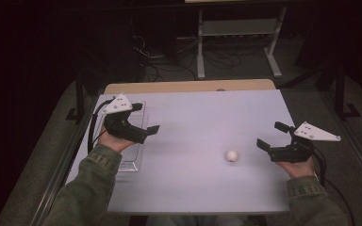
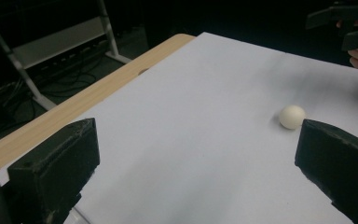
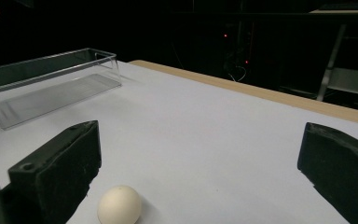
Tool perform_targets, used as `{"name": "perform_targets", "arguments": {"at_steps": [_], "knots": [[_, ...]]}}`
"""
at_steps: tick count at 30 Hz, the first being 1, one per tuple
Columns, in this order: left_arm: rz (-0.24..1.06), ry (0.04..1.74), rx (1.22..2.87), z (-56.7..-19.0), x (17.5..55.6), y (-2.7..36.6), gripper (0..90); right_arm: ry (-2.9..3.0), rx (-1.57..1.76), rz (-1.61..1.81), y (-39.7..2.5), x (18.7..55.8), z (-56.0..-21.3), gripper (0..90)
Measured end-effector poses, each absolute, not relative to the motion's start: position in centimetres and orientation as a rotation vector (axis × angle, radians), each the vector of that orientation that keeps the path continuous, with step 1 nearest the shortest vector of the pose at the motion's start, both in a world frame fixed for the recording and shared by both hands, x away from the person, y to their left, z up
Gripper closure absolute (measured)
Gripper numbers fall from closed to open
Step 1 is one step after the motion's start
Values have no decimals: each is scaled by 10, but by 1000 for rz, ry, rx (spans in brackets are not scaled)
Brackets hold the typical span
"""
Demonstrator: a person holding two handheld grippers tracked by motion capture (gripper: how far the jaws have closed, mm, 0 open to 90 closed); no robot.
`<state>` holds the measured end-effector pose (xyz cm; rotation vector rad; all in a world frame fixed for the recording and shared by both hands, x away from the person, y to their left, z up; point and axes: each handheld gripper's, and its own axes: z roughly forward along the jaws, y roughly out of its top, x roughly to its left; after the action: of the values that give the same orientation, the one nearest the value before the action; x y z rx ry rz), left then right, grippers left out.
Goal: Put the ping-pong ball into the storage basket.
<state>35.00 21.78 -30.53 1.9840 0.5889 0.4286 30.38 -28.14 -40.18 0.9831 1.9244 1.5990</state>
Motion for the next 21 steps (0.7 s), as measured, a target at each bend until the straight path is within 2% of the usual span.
{"name": "perform_targets", "arguments": {"at_steps": [21], "knots": [[366, 497, 2065, -300, 367, 173, 0, 1935, 980, 1601, -281, 304, -403, 0]]}}
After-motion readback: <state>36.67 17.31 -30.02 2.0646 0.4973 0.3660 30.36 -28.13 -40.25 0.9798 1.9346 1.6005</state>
